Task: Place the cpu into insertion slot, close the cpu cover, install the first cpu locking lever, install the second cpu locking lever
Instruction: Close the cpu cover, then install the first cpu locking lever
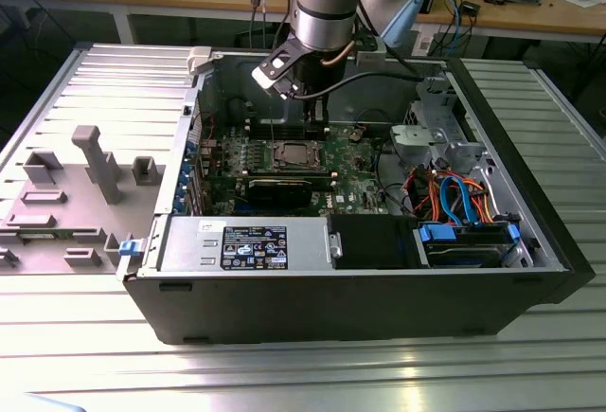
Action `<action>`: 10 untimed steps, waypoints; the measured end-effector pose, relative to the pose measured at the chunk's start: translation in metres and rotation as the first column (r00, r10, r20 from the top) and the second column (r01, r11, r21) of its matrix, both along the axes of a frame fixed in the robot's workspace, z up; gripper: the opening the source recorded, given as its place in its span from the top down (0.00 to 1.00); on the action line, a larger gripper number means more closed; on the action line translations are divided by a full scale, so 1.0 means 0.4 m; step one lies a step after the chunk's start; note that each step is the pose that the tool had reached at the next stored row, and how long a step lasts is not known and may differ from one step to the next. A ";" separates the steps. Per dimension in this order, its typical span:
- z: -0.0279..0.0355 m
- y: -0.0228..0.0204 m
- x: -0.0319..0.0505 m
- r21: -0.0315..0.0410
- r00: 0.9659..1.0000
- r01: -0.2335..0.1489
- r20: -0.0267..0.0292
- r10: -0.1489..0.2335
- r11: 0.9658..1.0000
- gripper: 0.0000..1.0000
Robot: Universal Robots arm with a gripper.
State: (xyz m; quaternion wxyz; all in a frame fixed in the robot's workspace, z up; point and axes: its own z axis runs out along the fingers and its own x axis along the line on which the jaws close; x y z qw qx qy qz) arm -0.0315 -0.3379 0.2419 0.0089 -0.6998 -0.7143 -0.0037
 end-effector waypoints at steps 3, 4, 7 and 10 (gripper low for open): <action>-0.007 0.000 -0.026 0.000 1.000 -0.001 0.000 0.001 1.000 0.89; -0.009 0.000 -0.033 0.000 1.000 -0.001 0.000 0.001 1.000 0.89; -0.012 0.000 -0.039 0.000 1.000 -0.001 0.000 0.001 1.000 0.89; -0.012 0.000 -0.039 0.000 1.000 -0.001 0.000 0.001 1.000 0.89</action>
